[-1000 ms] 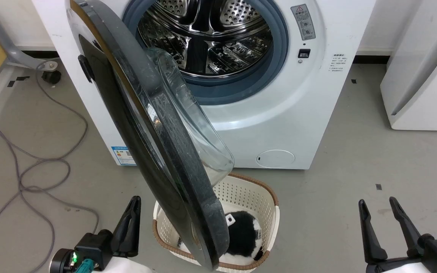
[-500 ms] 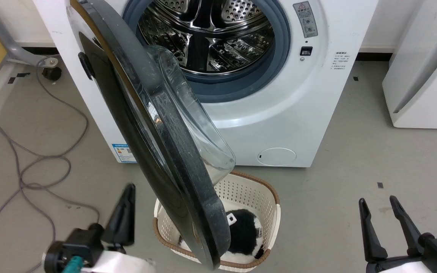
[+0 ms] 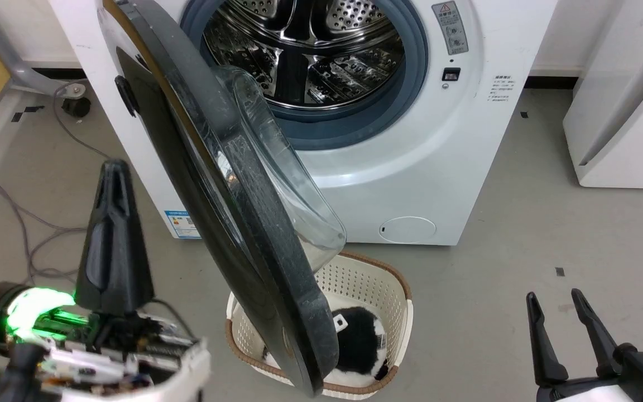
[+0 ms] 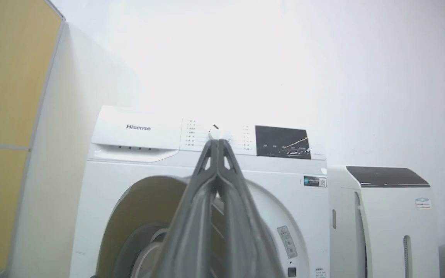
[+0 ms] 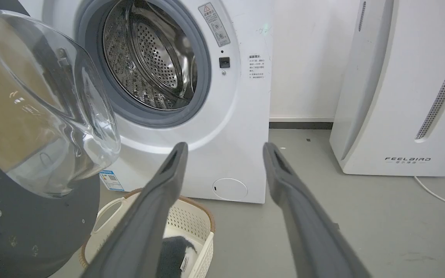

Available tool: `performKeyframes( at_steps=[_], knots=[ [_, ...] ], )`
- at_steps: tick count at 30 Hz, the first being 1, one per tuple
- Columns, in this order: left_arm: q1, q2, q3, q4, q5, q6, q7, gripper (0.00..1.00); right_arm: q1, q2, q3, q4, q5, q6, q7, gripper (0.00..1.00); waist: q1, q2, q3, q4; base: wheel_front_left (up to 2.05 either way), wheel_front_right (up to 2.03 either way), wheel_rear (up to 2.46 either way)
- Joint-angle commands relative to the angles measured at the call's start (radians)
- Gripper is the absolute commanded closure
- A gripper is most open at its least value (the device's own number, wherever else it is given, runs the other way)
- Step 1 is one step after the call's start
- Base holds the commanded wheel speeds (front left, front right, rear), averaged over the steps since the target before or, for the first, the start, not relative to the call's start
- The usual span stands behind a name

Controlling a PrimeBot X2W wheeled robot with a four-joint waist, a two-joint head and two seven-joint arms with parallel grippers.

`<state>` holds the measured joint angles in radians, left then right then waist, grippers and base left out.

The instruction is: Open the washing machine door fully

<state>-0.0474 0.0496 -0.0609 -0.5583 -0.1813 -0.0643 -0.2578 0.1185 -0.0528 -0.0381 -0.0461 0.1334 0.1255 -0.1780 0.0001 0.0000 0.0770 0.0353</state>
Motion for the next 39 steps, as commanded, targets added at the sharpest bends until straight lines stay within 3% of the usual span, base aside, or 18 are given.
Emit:
performKeyframes(
  at_steps=[1,6,11,16,23,26,39],
  knots=[
    [-0.016,0.001,-0.022,-0.029,-0.008,-0.002,-0.004,1.00,-0.015,0.003,0.000,0.003,0.005,0.005,-0.005,0.00,-0.0001,0.0000,0.001,-0.001,0.00,0.00,0.00],
    [-0.018,0.001,-0.194,-0.119,-0.052,-0.036,-0.004,1.00,-0.019,0.003,0.000,0.008,0.006,0.005,-0.006,0.00,-0.0001,0.0000,0.006,-0.001,0.00,0.00,0.00],
    [0.027,0.027,-0.390,-0.067,-0.064,-0.057,0.009,1.00,-0.020,0.003,0.003,0.015,0.006,0.005,-0.007,0.00,-0.0001,0.0000,0.001,-0.004,0.00,0.00,0.00],
    [0.081,0.068,-0.502,-0.010,-0.093,-0.061,0.090,1.00,-0.016,0.003,0.002,0.019,0.006,0.005,-0.006,0.00,-0.0001,0.0000,-0.005,-0.003,0.00,0.00,0.00],
    [0.137,0.120,-0.564,0.103,-0.134,-0.062,0.246,1.00,-0.011,0.003,-0.001,0.021,0.004,0.005,-0.006,0.00,-0.0001,0.0000,-0.011,0.003,0.00,0.00,0.00],
    [0.138,0.110,-0.582,0.173,-0.146,-0.057,0.274,1.00,-0.013,0.003,0.003,0.022,0.005,0.005,-0.005,0.00,-0.0001,0.0000,-0.012,0.003,0.00,0.00,0.00],
    [-0.012,0.037,-0.517,0.395,-0.137,0.007,0.212,1.00,-0.024,0.003,0.011,0.032,0.007,0.005,-0.007,0.00,-0.0001,0.0000,0.002,-0.008,0.00,0.00,0.00]
  ],
)
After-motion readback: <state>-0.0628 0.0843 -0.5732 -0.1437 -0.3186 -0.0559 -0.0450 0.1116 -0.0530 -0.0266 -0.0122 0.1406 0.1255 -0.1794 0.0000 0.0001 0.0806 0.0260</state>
